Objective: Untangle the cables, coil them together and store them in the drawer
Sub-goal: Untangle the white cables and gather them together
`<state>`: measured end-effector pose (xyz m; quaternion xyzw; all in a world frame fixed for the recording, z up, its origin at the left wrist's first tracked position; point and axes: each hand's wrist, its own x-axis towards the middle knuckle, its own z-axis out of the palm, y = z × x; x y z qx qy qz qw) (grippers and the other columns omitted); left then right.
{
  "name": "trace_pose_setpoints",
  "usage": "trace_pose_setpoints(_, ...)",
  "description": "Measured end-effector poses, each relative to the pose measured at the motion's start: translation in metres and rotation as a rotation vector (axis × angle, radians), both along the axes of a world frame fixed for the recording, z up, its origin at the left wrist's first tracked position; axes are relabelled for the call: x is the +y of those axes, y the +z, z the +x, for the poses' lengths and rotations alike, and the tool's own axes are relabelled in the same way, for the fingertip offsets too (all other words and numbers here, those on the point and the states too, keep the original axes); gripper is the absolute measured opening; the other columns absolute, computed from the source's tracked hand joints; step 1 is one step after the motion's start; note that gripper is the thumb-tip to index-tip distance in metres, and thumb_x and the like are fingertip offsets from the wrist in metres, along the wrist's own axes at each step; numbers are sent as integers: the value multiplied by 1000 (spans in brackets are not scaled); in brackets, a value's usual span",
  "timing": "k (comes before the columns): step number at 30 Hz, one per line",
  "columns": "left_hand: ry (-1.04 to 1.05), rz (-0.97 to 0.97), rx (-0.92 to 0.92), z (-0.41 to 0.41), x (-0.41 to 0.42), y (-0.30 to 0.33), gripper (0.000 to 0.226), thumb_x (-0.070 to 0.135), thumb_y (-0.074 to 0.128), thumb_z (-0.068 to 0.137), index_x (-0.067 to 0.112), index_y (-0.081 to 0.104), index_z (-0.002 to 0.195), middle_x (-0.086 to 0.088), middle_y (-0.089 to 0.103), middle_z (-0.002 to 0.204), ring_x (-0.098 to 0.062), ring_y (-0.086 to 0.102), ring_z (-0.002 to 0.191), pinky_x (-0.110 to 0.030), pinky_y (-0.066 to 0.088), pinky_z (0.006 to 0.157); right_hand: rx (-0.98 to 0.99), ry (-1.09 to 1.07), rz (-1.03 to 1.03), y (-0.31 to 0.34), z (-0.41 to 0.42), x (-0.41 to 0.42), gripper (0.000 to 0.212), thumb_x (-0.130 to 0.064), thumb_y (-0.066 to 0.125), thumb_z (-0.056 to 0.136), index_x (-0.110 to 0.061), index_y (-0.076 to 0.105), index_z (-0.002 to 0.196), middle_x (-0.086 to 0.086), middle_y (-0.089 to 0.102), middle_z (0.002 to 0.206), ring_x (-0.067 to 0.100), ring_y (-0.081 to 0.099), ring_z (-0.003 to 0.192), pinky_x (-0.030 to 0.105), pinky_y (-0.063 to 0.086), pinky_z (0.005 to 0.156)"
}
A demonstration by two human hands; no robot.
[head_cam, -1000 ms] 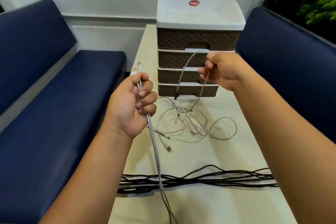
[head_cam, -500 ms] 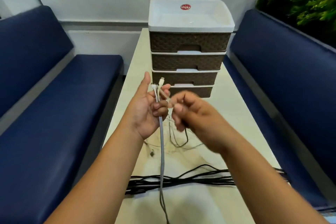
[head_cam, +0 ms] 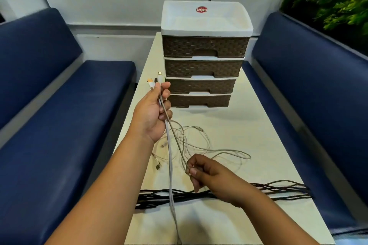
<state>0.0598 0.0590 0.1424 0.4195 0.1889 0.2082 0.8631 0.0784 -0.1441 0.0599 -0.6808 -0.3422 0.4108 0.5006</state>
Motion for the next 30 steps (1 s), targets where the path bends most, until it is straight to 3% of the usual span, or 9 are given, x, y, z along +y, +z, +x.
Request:
trace_pose_setpoints(5,-13,21,-47,-2,-4,4,31,38,37,105,21,55,86,8,41,61,-6,35,55,-20,32,53,-51,-40,-37,-10,4,-7,10,-22,53,100,-21,55,90,0,54,73,13,58,69,25,46,71)
trace_pose_setpoints(8,3,-48,-108,-8,0,11,34,39,35,105,21,53,82,6,39,58,-8,54,67,-23,45,66,-429,-111,-171,-30,15,-17,17,-31,63,91,-22,56,79,-4,52,71,11,49,68,28,43,68)
trace_pose_setpoints(10,-6,-113,-159,-13,5,17,34,39,35,104,20,52,83,6,35,56,-7,53,59,-18,45,54,-659,-196,-202,-41,27,-25,13,-25,63,91,-17,61,80,-3,57,78,12,52,76,31,43,72)
trace_pose_setpoints(13,-3,-105,-149,-16,12,19,33,40,36,104,20,52,82,8,31,56,-2,30,45,-14,23,40,-848,-331,-261,-32,47,-29,14,-23,59,94,-16,66,83,0,56,77,21,55,77,29,37,67)
trace_pose_setpoints(15,1,-95,-102,-17,15,18,34,41,38,104,20,52,80,9,30,54,-3,24,42,-15,17,38,-781,-450,-321,-7,57,-26,21,-26,54,98,-13,65,86,5,58,70,28,57,71,34,39,61)
trace_pose_setpoints(19,-123,-78,161,-15,13,16,38,52,53,93,20,48,72,11,24,50,-2,18,38,-14,14,33,-604,-650,53,69,54,-18,16,-29,55,97,-23,69,95,-4,68,77,13,65,76,30,54,67)
trace_pose_setpoints(23,-348,73,440,-8,-10,8,39,51,57,91,17,48,75,10,22,50,-3,17,38,-14,13,31,-658,-458,320,128,33,0,16,-21,62,95,-25,70,107,-13,70,96,1,64,90,12,48,74)
trace_pose_setpoints(27,-525,187,539,-2,-30,4,57,62,46,93,13,62,67,6,21,60,-6,13,52,-16,10,40,-545,-239,403,142,21,19,22,-8,63,93,-16,71,111,-5,72,102,12,68,96,27,56,83)
trace_pose_setpoints(30,-476,206,501,2,-32,8,43,30,44,100,16,59,62,5,34,54,-5,20,50,-17,11,46,-374,-74,419,140,23,22,23,0,61,92,-10,71,110,3,72,104,18,68,101,33,55,88)
